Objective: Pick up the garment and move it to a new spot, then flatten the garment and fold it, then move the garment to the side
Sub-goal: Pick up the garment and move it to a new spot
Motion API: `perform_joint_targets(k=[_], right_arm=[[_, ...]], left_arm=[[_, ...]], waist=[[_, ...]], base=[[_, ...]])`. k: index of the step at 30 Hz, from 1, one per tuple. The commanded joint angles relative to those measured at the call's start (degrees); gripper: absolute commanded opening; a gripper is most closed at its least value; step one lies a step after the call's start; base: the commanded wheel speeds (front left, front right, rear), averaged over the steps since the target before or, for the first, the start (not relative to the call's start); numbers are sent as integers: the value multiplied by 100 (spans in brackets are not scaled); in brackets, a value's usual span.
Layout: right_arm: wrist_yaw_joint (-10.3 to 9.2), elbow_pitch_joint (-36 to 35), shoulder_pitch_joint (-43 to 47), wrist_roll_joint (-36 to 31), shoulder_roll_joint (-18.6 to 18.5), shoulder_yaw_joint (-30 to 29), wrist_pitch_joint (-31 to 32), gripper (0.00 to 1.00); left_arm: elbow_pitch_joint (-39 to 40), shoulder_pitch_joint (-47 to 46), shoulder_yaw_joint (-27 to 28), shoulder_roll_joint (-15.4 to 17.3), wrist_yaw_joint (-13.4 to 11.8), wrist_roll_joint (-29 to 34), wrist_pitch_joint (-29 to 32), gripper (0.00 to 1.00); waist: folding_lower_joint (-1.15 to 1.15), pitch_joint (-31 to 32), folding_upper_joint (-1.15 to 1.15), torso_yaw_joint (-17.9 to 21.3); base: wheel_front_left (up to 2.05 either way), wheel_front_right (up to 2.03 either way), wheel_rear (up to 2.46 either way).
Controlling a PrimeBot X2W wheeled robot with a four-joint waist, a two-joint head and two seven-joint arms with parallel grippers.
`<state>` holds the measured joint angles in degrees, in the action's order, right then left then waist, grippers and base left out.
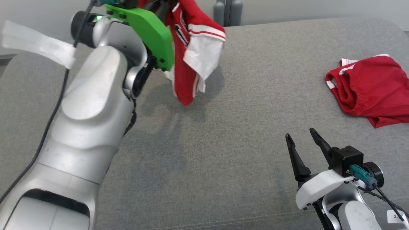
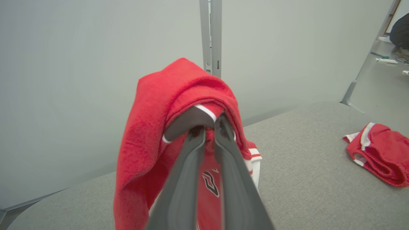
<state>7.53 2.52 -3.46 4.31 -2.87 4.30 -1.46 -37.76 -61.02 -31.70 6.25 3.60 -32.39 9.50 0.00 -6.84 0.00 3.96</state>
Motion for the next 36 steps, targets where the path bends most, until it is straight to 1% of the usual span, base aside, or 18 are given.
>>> perform_joint_targets(k=[1, 4, 6, 9, 13, 18, 22, 23, 24, 25, 26, 28, 32, 34, 36], right_arm=[[-9, 25, 61, 52, -8, 9, -42, 100], [-9, 104, 62, 112, -7, 36, -95, 100], [-9, 143, 55, 144, -7, 45, -136, 100], [-9, 178, 28, 183, -5, 66, -183, 100], [-9, 198, -23, 199, -4, 41, -231, 100], [-9, 213, -157, 259, -6, 73, -302, 100], [-9, 253, -224, 279, -6, 87, -357, 100], [-9, 264, -246, 282, -6, 78, -366, 100], [-9, 274, -261, 280, -5, 83, -379, 100], [-9, 287, -274, 284, -5, 76, -383, 100], [-9, 304, -284, 287, -5, 73, -395, 100], [-9, 337, -293, 287, -5, 72, -421, 100], [-9, 414, -323, 291, -4, 73, -426, 100], [-9, 445, -342, 290, -4, 85, -436, 100], [-9, 486, -293, 280, -5, 82, -435, 100]], left_arm=[[50, 79, -10, 7, 28, -27, -8, 0], [356, 206, -174, -193, 28, -144, 35, 0], [523, 282, -307, -257, -30, -203, 107, 0], [663, 405, -500, -277, -146, -175, 228, 0], [689, 745, -627, -288, -264, -297, 345, 0], [346, 1128, -621, 51, -473, -222, 340, 0], [-42, 1280, -587, 405, -586, -134, 299, 0], [-133, 1305, -574, 499, -620, -97, 259, 4], [-235, 1338, -587, 586, -641, -61, 230, 35], [-327, 1380, -578, 650, -663, -69, 208, 81], [-420, 1410, -569, 712, -684, -51, 169, 100], [-577, 1471, -568, 802, -730, -14, 63, 100], [-880, 1622, -574, 870, -800, -38, -19, 100], [-1020, 1658, -593, 896, -911, 30, -57, 100], [-1102, 1622, -688, 879, -887, 118, -130, 100]], waist=[[0, 199, 0, 162], [0, 270, 0, 265], [0, 277, 0, 329], [0, 226, 0, 419], [0, 66, 0, 528], [0, -202, 0, 710], [0, -371, 0, 853], [0, -404, 0, 882], [0, -430, 0, 910], [0, -450, 0, 931], [0, -461, 0, 951], [0, -462, 0, 981], [0, -399, 0, 997], [0, -340, 0, 980], [0, -180, 0, 919]], base=[[0, 0, 0], [0, 0, 0], [0, 0, 0], [0, 0, 0], [0, 0, 0], [0, 0, 0], [0, 0, 0], [0, 0, 0], [0, 0, 0], [0, 0, 0], [0, 0, 0], [0, 0, 0], [0, 0, 0], [0, 0, 0], [0, 0, 0]])
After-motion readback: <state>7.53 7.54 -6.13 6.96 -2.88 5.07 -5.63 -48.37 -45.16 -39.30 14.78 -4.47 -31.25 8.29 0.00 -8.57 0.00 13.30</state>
